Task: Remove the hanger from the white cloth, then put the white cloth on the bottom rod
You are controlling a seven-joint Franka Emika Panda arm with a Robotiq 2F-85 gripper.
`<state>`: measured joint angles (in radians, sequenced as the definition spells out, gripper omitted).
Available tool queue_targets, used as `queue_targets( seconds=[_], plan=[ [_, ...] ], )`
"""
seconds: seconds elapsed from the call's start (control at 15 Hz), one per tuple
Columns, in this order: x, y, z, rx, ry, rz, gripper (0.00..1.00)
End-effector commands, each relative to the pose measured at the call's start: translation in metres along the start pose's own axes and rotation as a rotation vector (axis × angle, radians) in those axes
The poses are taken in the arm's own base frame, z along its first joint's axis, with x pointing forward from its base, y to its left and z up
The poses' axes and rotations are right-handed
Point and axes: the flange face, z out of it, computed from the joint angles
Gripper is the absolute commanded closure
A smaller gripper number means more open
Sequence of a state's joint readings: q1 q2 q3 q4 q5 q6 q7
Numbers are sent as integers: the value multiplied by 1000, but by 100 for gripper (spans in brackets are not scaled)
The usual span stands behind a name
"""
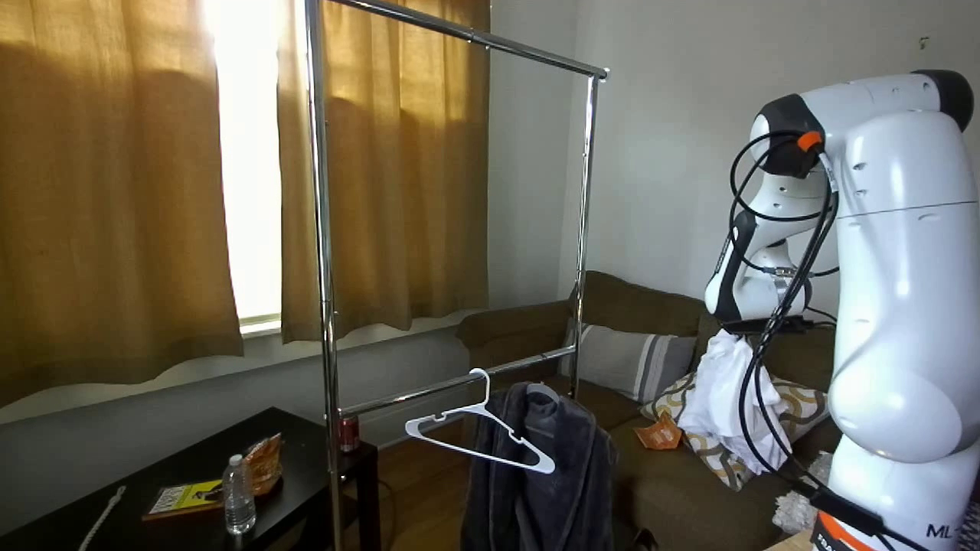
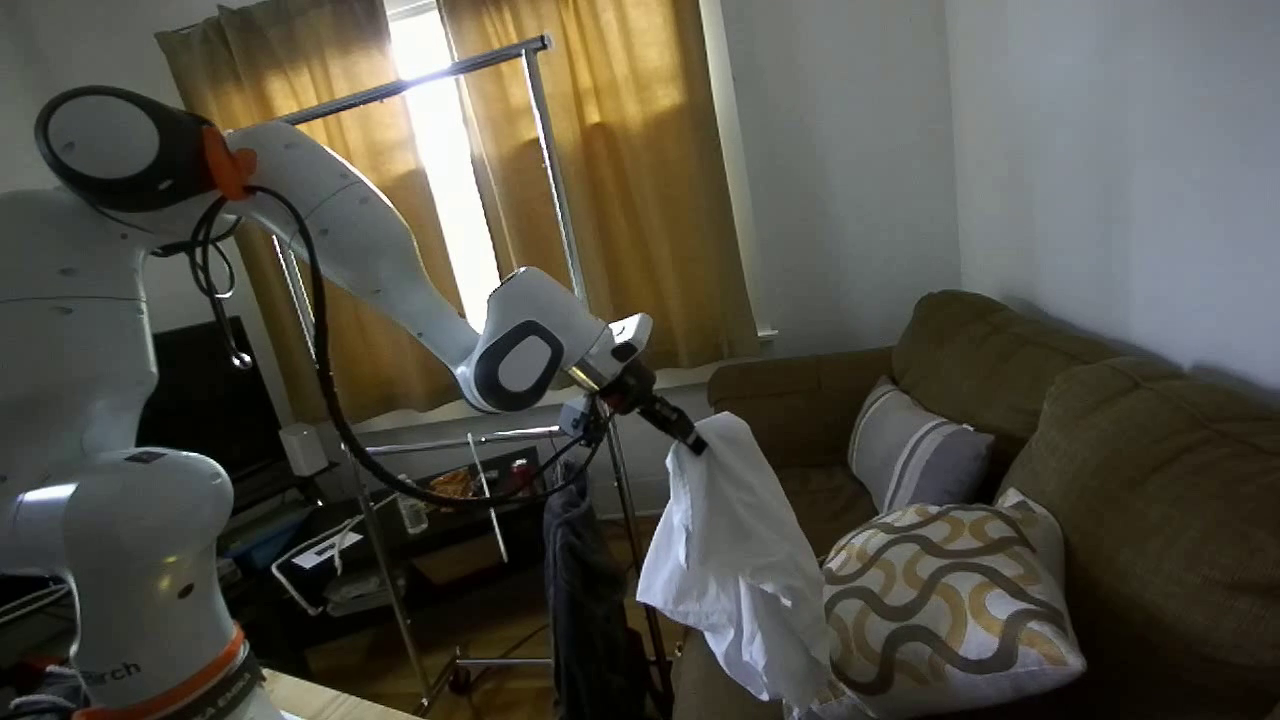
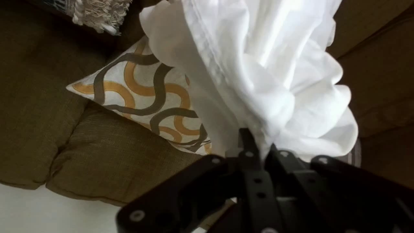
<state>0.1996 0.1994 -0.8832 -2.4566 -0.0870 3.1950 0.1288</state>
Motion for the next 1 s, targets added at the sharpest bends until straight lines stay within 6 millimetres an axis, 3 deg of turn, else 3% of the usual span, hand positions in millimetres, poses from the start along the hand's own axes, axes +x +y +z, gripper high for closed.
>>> queue_targets(
  seconds=[0.0,0.33,0.6,0.67,0.93],
  plan=[
    [-31,-16,-16,82,-44,-11,98],
    [-71,-58,-30,184,-97,-36,98],
    [-90,-95,-40,240,-99,-94,98],
    [-80,-87,-30,200,-106,-88,94],
    [-85,-99,-34,219,-109,-108,94]
  ],
)
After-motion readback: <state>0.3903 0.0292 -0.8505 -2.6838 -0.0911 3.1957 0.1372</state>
